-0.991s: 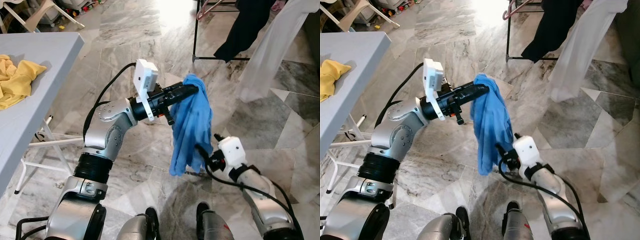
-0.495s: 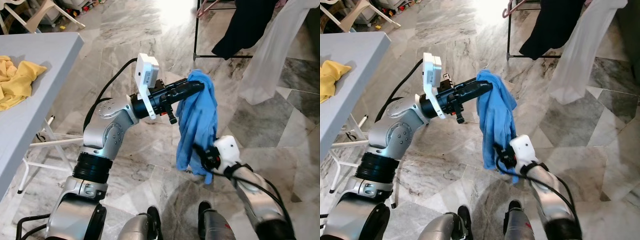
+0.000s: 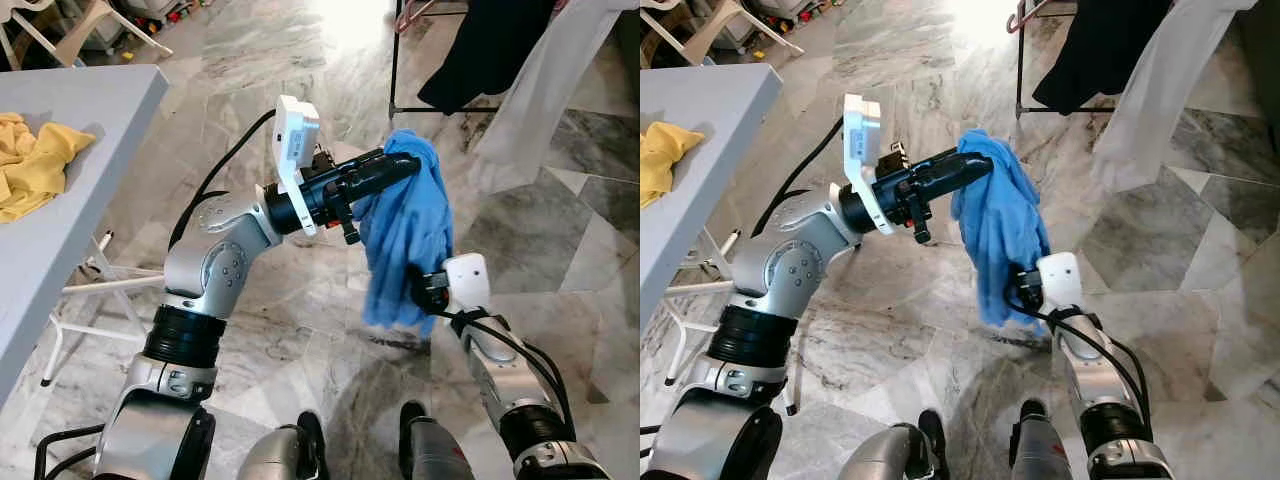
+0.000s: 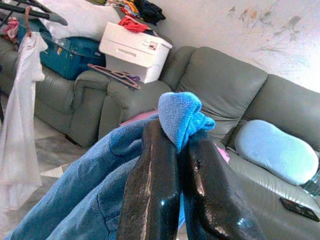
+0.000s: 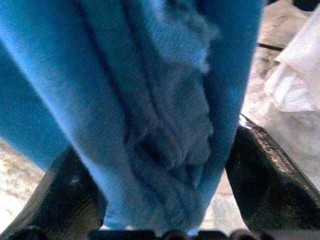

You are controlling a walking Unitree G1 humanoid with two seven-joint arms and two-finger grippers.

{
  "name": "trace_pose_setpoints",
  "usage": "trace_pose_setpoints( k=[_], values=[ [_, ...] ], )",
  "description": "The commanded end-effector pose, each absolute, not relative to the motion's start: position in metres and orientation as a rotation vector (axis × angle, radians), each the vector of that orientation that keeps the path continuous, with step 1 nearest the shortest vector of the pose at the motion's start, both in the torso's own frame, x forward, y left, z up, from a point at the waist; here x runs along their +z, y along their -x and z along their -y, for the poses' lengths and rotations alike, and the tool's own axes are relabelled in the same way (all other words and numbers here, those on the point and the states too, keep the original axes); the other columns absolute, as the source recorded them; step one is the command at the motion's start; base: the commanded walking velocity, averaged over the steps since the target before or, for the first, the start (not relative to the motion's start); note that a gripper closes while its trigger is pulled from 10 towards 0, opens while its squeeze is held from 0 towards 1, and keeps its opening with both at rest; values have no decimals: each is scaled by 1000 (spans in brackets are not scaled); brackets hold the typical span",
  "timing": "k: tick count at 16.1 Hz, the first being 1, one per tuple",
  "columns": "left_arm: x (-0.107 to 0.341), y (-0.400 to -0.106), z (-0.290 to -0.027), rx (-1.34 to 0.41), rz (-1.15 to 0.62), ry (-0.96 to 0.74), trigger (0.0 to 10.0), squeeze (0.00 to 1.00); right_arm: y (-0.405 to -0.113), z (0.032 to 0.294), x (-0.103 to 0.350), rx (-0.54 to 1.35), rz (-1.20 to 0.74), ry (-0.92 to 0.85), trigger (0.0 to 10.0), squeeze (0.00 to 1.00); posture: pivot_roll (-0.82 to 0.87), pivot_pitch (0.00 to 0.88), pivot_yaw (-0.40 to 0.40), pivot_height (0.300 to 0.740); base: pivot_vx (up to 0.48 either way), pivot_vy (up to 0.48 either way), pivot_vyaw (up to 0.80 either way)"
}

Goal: Hang hanger

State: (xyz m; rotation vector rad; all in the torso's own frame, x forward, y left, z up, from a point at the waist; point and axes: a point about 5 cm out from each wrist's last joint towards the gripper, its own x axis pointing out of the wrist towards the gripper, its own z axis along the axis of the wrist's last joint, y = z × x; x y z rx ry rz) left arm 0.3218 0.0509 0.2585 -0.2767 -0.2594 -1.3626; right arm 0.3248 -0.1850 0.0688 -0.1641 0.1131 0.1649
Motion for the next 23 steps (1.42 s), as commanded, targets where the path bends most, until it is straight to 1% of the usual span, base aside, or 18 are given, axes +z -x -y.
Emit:
trace_pose_setpoints(
  k=[1,5,9,10,11,12,14,15,16,20,23],
  values=[
    [266,-318,-56,-1363,302,277,10000,0,-320,185,59,153,-140,140,0,0,-97,277,194,740,0,0,0],
    [266,-318,-56,-1354,301,282,10000,0,-317,194,56,102,-135,129,0,0,-100,278,190,740,0,0,0],
    [267,-317,-55,-1356,302,283,10000,0,-316,194,55,109,-126,127,0,0,-103,276,193,740,0,0,0],
    [264,-317,-54,-1359,295,278,10000,0,-315,183,57,191,-100,105,3098,0,-103,275,195,740,0,0,0],
    [262,-317,-54,-1359,290,275,10000,0,-315,179,58,217,-90,103,3098,0,-103,275,195,740,0,0,0],
    [258,-317,-53,-1354,279,269,10000,0,-316,178,59,220,-88,126,10000,0,-102,273,194,740,0,0,0],
    [237,-321,-56,-1297,237,234,10000,0,-314,169,60,261,-79,192,10000,0,-104,272,191,740,0,0,0],
    [234,-320,-57,-1288,229,243,10000,0,-312,167,61,281,-67,194,2471,0,-107,271,186,740,0,0,0],
    [233,-320,-56,-1285,228,251,10000,0,-309,163,61,319,-56,198,0,0,-111,268,177,740,0,0,0],
    [235,-322,-55,-1274,252,258,10000,0,-308,160,62,354,-58,223,0,0,-118,265,165,740,0,0,0],
    [243,-324,-58,-1264,275,255,10000,0,-305,166,56,336,-104,223,0,0,-110,265,168,740,0,0,0]
  ],
)
